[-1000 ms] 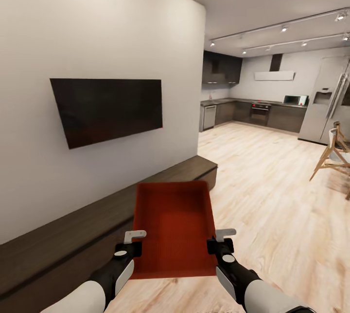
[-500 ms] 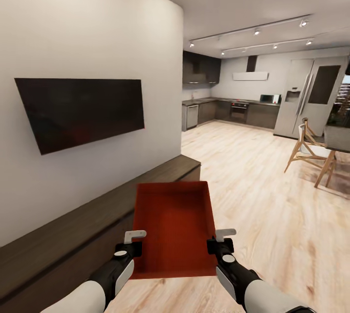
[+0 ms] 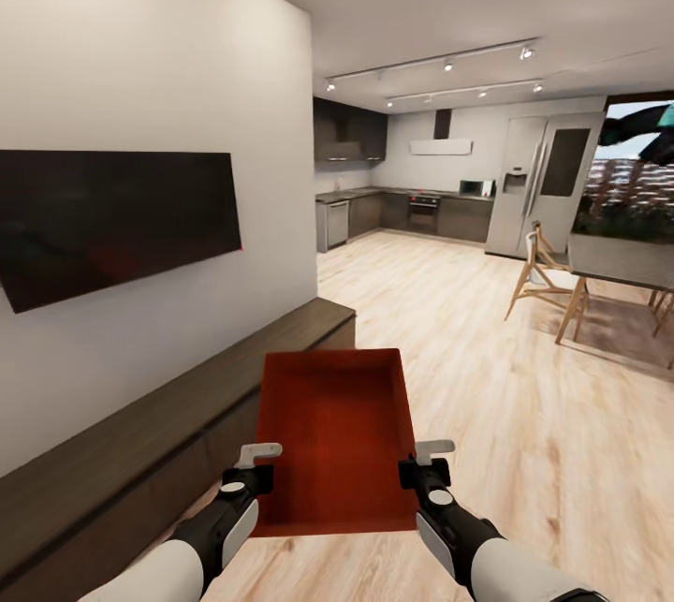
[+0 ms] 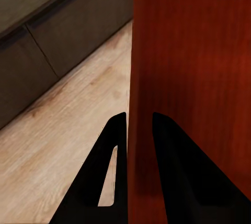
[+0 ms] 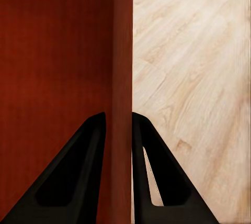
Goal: Move the two storage containers from the living room to the garage. In the garage, place one container on the floor and stack the other container on top of it (either order is fine).
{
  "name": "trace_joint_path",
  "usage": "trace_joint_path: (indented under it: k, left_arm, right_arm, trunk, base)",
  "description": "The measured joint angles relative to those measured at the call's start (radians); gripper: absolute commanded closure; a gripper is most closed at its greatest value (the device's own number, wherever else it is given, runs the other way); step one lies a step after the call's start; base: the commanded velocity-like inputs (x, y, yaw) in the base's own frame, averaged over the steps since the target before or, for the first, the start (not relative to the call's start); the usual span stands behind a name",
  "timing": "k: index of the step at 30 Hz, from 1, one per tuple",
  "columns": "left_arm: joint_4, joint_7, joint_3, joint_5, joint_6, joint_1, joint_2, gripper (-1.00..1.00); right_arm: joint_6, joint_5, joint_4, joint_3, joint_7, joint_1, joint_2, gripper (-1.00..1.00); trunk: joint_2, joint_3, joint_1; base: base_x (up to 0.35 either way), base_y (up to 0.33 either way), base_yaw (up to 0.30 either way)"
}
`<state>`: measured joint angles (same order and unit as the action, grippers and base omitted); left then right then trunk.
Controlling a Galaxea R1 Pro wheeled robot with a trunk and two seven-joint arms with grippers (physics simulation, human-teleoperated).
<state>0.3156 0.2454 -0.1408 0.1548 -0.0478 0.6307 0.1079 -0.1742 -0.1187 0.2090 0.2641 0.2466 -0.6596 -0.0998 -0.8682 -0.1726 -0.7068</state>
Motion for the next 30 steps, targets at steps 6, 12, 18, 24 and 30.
trace_joint_path:
  k: [6,12,18,24,30]
  left_arm:
    - [0.0,0.001,0.0,0.0,0.0,0.0,0.0,1.0]
    - [0.0,0.001,0.0,0.0,0.0,0.0,0.0,1.0]
    - [0.0,0.001,0.0,0.0,0.0,0.0,0.0,1.0]
    - [0.0,0.001,0.0,0.0,0.0,0.0,0.0,1.0]
    - [0.0,0.001,0.0,0.0,0.0,0.0,0.0,1.0]
  right_arm:
    - [0.0,0.0,0.0,0.0,-0.001,0.0,0.0,1.0]
    - [0.0,0.0,0.0,0.0,-0.001,0.0,0.0,1.0]
    - [0.0,0.0,0.0,0.0,-0.001,0.0,0.0,1.0]
    - [0.0,0.0,0.0,0.0,-0.001,0.0,0.0,1.0]
    - [0.0,0.0,0.0,0.0,-0.001,0.0,0.0,1.0]
  trunk:
    - [0.0,0.0,0.0]
    - [0.0,0.0,0.0]
    - [0.0,0.0,0.0]
    - [0.0,0.0,0.0]
    - [0.0,0.0,0.0]
  base:
    - [0.0,0.0,-0.249]
    - [0.0,0.0,-0.249]
    - [0.0,0.0,-0.249]
    - [0.0,0.0,-0.249]
    - [0.0,0.0,-0.249]
